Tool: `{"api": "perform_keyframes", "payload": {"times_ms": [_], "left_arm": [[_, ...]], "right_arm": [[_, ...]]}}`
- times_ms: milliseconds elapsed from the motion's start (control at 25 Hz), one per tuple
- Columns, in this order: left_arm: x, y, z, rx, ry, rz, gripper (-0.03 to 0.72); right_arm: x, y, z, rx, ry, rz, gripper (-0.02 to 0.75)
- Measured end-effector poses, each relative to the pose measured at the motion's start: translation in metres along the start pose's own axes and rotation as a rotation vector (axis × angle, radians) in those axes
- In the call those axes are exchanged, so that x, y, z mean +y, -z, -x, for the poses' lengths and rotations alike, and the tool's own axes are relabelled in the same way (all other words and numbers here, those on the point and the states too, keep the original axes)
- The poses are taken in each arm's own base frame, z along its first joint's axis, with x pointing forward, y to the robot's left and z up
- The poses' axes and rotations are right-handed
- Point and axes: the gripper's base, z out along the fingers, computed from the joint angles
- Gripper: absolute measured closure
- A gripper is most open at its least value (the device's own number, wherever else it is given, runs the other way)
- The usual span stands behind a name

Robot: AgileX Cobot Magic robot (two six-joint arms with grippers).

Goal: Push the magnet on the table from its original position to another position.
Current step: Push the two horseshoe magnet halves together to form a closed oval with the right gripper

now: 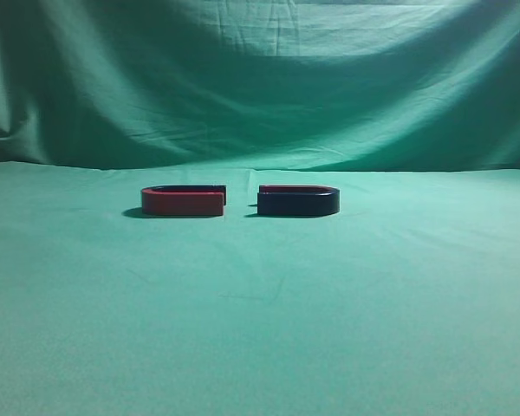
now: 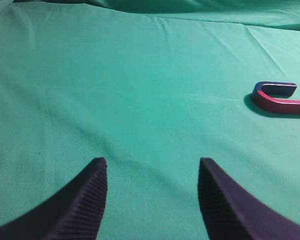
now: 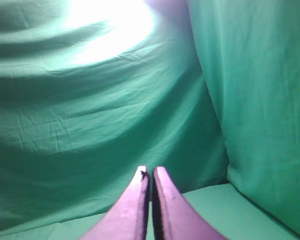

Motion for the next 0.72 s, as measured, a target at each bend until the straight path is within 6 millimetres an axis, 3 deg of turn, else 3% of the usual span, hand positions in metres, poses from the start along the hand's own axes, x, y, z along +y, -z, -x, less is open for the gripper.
{"api": "perform_keyframes", "payload": {"times_ms": [160,320,600,720], "left_arm": [[0.0,0.0,0.0,0.0,0.0,0.0,0.316],[0.0,0.0,0.0,0.0,0.0,0.0,0.316],[0.0,0.0,0.0,0.0,0.0,0.0,0.316],[0.0,0.0,0.0,0.0,0.0,0.0,0.316]], "right_arm": [[0.006,-0.007,0.026,0.109,0.063,-0.015,0.738],[0.008,-0.028,0.036,0.399,0.1,-0.062,0.738],[0.009,-0.063,0.025,0.829,0.041,-0.112,0.738],[0.016,-0.069,0.024,0.881,-0.007,-0.071,0.738]]}}
